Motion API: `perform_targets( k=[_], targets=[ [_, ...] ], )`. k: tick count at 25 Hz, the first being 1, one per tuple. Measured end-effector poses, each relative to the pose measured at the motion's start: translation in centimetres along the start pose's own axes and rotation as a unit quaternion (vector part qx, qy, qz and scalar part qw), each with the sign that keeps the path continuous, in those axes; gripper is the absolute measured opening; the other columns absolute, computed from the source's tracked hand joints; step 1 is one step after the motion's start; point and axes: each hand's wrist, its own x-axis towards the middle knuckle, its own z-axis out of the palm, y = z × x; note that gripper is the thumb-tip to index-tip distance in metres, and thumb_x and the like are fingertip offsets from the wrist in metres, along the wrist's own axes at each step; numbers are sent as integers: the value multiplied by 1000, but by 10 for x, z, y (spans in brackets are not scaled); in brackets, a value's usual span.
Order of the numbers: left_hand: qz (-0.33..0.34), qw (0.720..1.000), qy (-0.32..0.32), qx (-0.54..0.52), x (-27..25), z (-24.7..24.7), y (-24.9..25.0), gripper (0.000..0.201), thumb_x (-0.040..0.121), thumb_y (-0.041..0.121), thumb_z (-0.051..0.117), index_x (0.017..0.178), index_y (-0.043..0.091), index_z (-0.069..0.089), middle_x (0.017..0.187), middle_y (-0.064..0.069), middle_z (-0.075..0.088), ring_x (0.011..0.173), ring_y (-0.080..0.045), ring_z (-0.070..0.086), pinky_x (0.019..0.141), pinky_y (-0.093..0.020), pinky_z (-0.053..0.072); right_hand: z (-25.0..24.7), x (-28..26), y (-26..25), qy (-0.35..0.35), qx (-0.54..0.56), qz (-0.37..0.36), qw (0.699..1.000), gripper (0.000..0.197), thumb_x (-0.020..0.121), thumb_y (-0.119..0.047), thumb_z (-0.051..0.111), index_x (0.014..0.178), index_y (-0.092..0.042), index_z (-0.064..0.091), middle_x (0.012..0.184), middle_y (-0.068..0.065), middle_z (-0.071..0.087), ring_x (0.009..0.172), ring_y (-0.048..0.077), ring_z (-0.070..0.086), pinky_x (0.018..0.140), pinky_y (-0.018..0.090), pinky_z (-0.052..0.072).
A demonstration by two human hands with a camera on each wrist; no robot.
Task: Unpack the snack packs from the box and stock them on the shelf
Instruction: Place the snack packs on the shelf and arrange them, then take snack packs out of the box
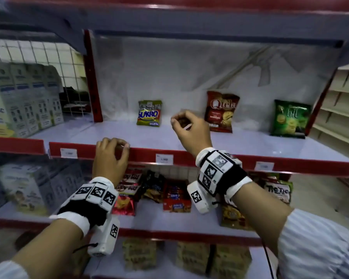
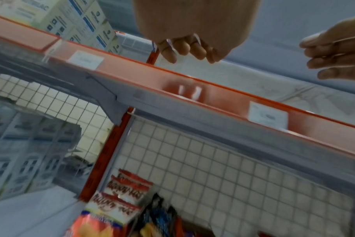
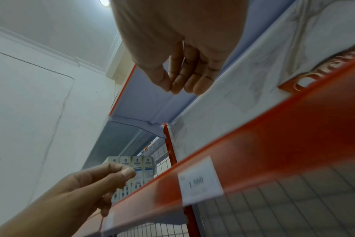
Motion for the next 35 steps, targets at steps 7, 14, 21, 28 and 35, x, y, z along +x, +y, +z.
perform_targets(
  k=[7, 14, 21, 28, 35],
  targets=[
    [-86, 984, -117, -99, -151, 35, -6, 12, 92, 8, 59, 87, 19, 60, 87, 0, 55, 83, -23, 48, 73, -31, 39, -19, -159, 71, -48, 16, 134, 990, 7, 87, -17, 64, 82, -20, 67, 82, -1, 67, 79, 12, 62, 70, 18, 49],
    [-264, 902, -299, -163, -257, 80, -37, 31, 87, -8, 55, 93, 22, 58, 111, -15, 59, 96, -30, 58, 86, -40, 50, -1, -286, 138, -129, -23, 313, 941, 12, 87, -15, 64, 91, -26, 63, 86, -2, 65, 78, 9, 60, 69, 14, 45],
    [-318, 841, -421, -118, -364, 119, -102, 25, 90, -6, 51, 103, 13, 62, 108, -6, 54, 98, -22, 55, 81, -25, 42, 26, -403, 200, -169, -65, 452, 873, 16, 89, -9, 59, 98, -22, 62, 88, 4, 64, 84, 17, 60, 70, 9, 41],
    [-435, 778, -443, -94, -502, 182, -167, 19, 93, 3, 52, 97, 21, 58, 102, -7, 62, 94, -26, 60, 76, -30, 46, 51, -513, 303, -283, -135, 509, 801, 24, 90, -20, 58, 113, -25, 62, 105, 7, 64, 97, 20, 61, 81, 21, 46],
    [-412, 755, -501, -99, -610, 270, -236, 19, 95, 6, 50, 109, 7, 63, 107, -11, 64, 97, -22, 58, 80, -23, 41, 78, -612, 412, -231, -150, 538, 797, 19, 92, -22, 57, 111, -22, 63, 109, 7, 65, 97, 21, 62, 76, 22, 44]
  ],
)
